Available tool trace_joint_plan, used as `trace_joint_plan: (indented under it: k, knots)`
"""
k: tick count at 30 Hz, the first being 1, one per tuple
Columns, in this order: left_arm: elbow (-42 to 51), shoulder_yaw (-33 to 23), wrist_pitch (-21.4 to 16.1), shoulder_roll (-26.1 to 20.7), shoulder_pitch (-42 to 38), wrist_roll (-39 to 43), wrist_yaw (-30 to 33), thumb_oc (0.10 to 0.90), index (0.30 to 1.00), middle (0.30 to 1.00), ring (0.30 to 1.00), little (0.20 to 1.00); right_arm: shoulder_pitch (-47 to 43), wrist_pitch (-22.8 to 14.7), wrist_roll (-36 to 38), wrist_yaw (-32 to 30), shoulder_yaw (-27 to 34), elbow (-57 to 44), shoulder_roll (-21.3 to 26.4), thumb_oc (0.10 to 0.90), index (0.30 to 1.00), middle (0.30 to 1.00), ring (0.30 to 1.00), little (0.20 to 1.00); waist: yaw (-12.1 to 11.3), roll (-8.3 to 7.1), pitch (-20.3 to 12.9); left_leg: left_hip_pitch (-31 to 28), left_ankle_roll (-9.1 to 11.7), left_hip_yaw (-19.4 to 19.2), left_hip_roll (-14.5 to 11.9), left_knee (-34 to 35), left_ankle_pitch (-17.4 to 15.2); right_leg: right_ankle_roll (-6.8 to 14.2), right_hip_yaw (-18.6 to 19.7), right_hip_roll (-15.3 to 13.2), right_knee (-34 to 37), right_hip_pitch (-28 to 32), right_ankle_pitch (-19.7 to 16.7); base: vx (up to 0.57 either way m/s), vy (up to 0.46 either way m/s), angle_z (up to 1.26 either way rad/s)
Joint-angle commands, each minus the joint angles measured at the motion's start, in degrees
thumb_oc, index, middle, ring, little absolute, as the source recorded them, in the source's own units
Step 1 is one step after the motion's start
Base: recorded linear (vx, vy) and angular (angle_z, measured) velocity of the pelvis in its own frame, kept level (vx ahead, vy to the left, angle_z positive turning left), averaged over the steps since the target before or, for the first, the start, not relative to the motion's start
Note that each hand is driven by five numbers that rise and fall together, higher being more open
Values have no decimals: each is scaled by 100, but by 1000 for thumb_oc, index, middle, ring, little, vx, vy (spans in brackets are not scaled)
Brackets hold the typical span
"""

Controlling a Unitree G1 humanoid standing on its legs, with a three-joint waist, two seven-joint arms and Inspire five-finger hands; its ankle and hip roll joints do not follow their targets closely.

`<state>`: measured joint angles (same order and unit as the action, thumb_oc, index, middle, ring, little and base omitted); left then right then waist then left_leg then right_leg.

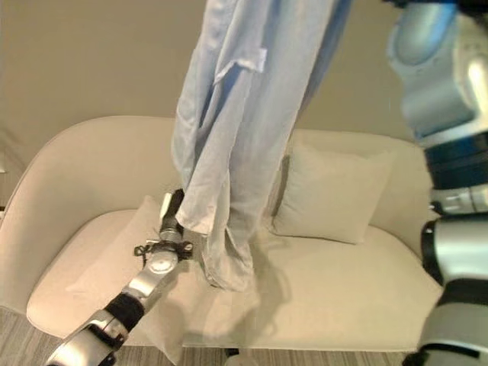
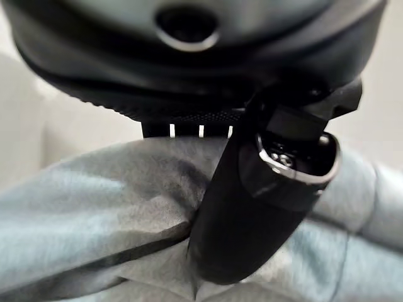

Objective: Hang the clothes on the sofa on the clothes rack.

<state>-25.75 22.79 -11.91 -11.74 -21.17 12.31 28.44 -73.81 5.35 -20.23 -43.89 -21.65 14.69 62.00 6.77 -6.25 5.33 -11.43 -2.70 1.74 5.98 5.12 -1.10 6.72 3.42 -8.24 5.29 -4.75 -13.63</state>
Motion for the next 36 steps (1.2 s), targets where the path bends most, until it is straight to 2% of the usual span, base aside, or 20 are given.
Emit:
trace_joint_plan:
  k: [1,4,6,10,11,13,18,19,20,21,22,26,27,28,29,31,32,33,34,36]
  knots:
    - [1068,-583,-462,-363,-149,-1019,569,400,300,300,300,300,-139,94,-166,-66,331,216,308,400,300,300,300,300,-329,-233,-735,269,-29,243,134,-12,-578,501,13,-605,-852,9,662,0,17,9]
    - [1498,-1109,-380,-627,10,-1394,852,400,300,300,300,300,153,58,-211,-3,531,140,432,400,300,300,300,300,-377,-229,-732,275,-35,250,154,-12,-580,514,-7,-629,-836,24,652,0,0,0]
    - [2083,-1984,-192,-1051,123,-2063,1406,400,300,300,300,300,838,-73,-384,65,999,-155,590,400,300,300,300,300,-455,-172,-668,289,-44,254,159,-12,-539,525,-65,-659,-909,-21,599,-20,25,6]
    - [2388,-2556,-19,-1467,69,-2569,1764,400,300,300,300,300,1504,-213,-642,132,1501,-564,616,400,300,300,300,300,-530,-104,-468,335,-47,197,80,-12,-431,495,-257,-532,-1393,-190,644,-107,14,5]
    - [2489,-2709,7,-1593,59,-2700,1878,400,300,300,300,300,1706,-269,-725,134,1640,-727,635,400,300,300,300,300,-544,-53,-402,363,-38,174,30,-12,-373,416,-349,-433,-1635,-178,839,-139,82,4]
    - [2673,-3190,137,-2064,129,-3137,2177,400,300,300,300,300,2199,-495,-937,153,1982,-1188,696,400,300,300,300,300,-644,99,-291,506,-66,79,-72,-50,-177,128,-635,21,-2754,-81,1652,-156,89,10]
    - [3004,-3772,255,-2282,559,-3644,2257,400,300,300,300,300,3239,-660,-1418,222,2668,-1844,405,400,300,300,300,300,-801,118,-393,703,-63,-34,-10,-72,-34,-89,-907,489,-3574,6,2283,-66,-1,6]
    - [3153,-3987,308,-2375,859,-3894,2216,400,300,300,300,300,3652,-724,-1692,235,2938,-2157,143,400,300,300,300,300,-987,68,-451,841,-14,-120,57,-56,22,-216,-1135,442,-3103,270,2587,-44,-78,-21]
    - [3200,-3990,312,-2378,908,-3914,2195,400,300,300,300,300,3773,-723,-1727,251,3026,-2229,91,400,300,300,300,300,-987,31,-485,830,-2,-119,58,-55,18,-238,-1147,447,-3009,329,2590,-70,-194,-38]
    - [3333,-4335,297,-2189,1656,-4185,2127,400,300,300,300,300,4753,-775,-2043,312,3503,-2717,-638,400,300,300,300,300,-1124,-9,-544,998,87,-122,83,-53,158,-294,-1102,616,-1883,657,2629,27,-141,-30]
    - [3375,-4329,290,-2203,1721,-4189,2116,400,300,300,300,300,4908,-771,-2068,351,3601,-2833,-709,400,300,300,300,300,-1138,-36,-615,973,100,-106,67,-32,111,-299,-1079,646,-1724,742,2593,-90,-163,-15]
    - [3662,-4493,53,-2041,2146,-3990,2148,400,300,300,300,300,5537,-738,-2259,207,3966,-3264,-1087,400,300,300,300,300,-1263,182,-543,1466,257,47,62,-20,439,-286,-1026,762,-739,878,2199,-152,-37,-7]
    - [3662,-4455,51,-2087,2138,-4055,2220,400,300,300,300,300,5535,-725,-2255,79,3984,-3289,-1110,400,300,300,300,300,-1343,221,-421,1711,422,242,77,-37,637,-284,-1016,757,-606,875,2142,-499,75,11]
    - [3644,-4399,55,-2152,1919,-4141,2375,400,300,300,300,300,5486,-644,-2301,-64,4035,-3277,-1142,400,300,300,300,300,-1391,288,-159,2134,786,744,158,-117,796,-280,-1056,666,-457,729,1987,-559,132,22]
    - [3689,-4330,18,-2106,1836,-4143,2376,400,300,300,300,300,5593,-566,-2312,-129,4087,-3205,-1209,400,300,300,300,300,-1321,322,-99,2236,793,712,78,-185,755,-221,-1175,569,-408,659,1876,-559,225,71]
    - [3997,-4172,-215,-1899,1869,-4152,2268,400,300,300,300,300,6002,-404,-2433,-348,4337,-3162,-1211,400,300,300,300,300,-1050,267,-119,1999,679,79,-837,-505,304,-61,-1544,98,-366,427,1490,-338,319,128]
    - [4018,-4124,-267,-1842,1900,-4130,2243,400,300,300,300,300,6062,-393,-2444,-398,4363,-3153,-1194,400,300,300,300,300,-978,245,-159,1849,701,-37,-1136,-551,213,-27,-1606,-9,-336,413,1478,-219,442,139]
    - [4042,-4027,-356,-1715,1980,-4011,2223,400,300,300,300,300,6229,-393,-2384,-478,4471,-3108,-1181,400,300,300,300,300,-821,253,-235,1562,816,-187,-1847,-671,225,34,-1732,-213,-301,402,1445,-79,286,96]
    - [4039,-4019,-364,-1715,1987,-4003,2224,400,300,300,300,300,6251,-396,-2375,-488,4481,-3106,-1174,400,300,300,300,300,-824,267,-231,1566,828,-179,-1863,-665,256,25,-1745,-198,-308,398,1423,-83,357,93]
    - [3967,-3936,-407,-1676,2039,-3848,2193,400,300,300,300,300,6386,-404,-2302,-513,4535,-3097,-1187,400,300,300,300,300,-753,344,-307,1383,1045,-58,-2385,-740,730,121,-1769,-353,-330,381,1405,-8,372,68]
